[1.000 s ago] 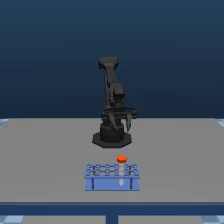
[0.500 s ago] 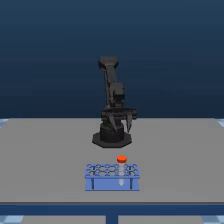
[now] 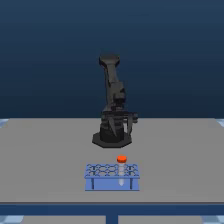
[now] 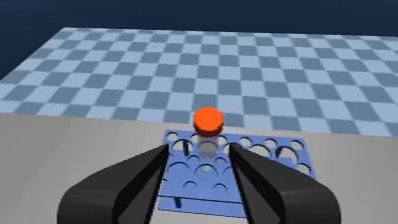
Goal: Pick up the centrifuge tube on the rack
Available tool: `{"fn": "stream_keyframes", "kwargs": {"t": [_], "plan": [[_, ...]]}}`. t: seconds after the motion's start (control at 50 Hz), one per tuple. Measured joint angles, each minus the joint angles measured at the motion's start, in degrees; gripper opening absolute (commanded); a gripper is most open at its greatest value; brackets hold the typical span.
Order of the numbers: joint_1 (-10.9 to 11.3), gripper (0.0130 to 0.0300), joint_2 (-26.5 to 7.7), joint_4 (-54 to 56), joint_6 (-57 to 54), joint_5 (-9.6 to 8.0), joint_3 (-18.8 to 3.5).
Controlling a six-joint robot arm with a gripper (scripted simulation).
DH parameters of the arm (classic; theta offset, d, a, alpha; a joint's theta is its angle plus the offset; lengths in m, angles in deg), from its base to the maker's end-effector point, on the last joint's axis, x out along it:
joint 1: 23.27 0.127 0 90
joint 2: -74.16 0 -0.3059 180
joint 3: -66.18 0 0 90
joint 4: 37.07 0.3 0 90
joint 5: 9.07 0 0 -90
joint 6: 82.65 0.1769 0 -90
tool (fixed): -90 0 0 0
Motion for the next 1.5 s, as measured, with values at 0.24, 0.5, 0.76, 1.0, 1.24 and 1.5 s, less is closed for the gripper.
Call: {"fn": "stream_keyframes", "kwargs": {"t": [0.24,0.5,0.76,1.0,1.24,1.5], "plan": [[0.16,0.0300,-6.76,9.63,-8.43,0.35,-4.70],[0.26,0.0300,-12.97,21.16,-18.80,0.13,-9.77],[0.28,0.0300,-16.57,31.38,-28.56,-0.23,-13.22],[0.29,0.0300,-18.64,38.42,-35.47,-0.48,-15.32],[0.29,0.0300,-20.00,42.91,-40.04,-0.62,-16.68],[0.29,0.0300,-20.82,44.79,-42.13,-0.66,-17.39]]}}
